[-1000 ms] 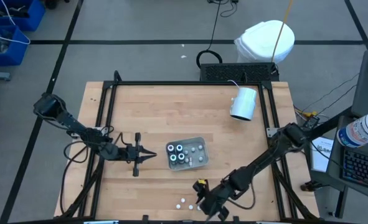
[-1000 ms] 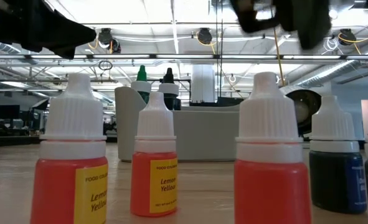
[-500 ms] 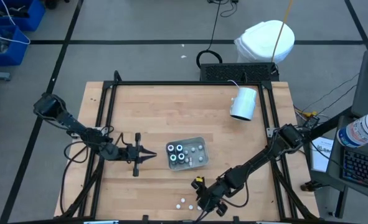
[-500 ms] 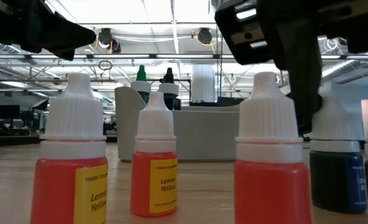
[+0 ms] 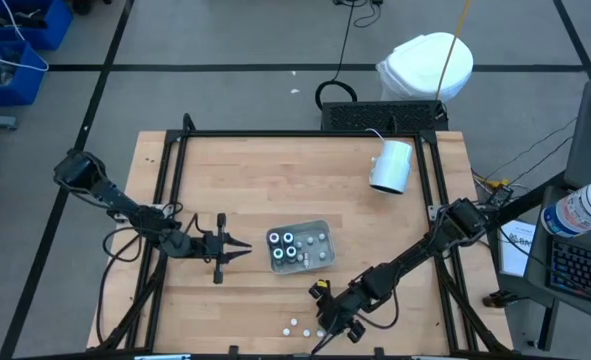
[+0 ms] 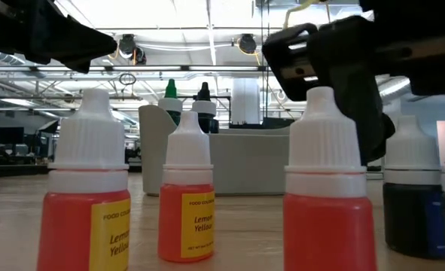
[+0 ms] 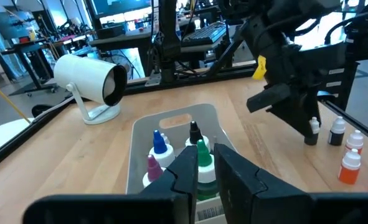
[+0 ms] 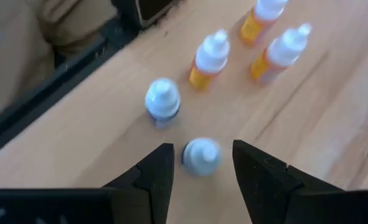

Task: Pick & Place food coloring
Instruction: Put the small blue food coloring bottle into the gray bin

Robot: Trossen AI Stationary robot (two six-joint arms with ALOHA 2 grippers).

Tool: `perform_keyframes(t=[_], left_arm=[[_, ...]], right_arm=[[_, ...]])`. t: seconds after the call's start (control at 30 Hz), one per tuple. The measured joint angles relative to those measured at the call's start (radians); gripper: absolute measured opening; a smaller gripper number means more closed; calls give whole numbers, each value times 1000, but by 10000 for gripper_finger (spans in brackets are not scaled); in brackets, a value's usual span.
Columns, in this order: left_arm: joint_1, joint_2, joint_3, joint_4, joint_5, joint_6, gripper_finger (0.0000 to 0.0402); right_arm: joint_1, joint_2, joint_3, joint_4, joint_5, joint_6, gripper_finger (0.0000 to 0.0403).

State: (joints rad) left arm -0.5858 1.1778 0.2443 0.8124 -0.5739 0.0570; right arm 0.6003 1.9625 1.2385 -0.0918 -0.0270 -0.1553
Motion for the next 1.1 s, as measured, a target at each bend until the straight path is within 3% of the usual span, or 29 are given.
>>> perform_keyframes(t=[0.33, 0.67, 1.0, 1.1], left_arm=[[0, 0, 0, -1, 0, -1, 36], [0, 0, 0, -2, 0, -3, 35], [0, 0, 0, -2, 0, -2, 35], [0, 0, 0, -9, 0, -7, 35]], right_arm=[[-5, -7, -3, 2, -1, -4, 142], [-5, -8, -2, -7, -5, 12, 50], [-5, -71, -3, -64, 5, 4, 57], [-5, -147, -2, -96, 76, -16, 52]])
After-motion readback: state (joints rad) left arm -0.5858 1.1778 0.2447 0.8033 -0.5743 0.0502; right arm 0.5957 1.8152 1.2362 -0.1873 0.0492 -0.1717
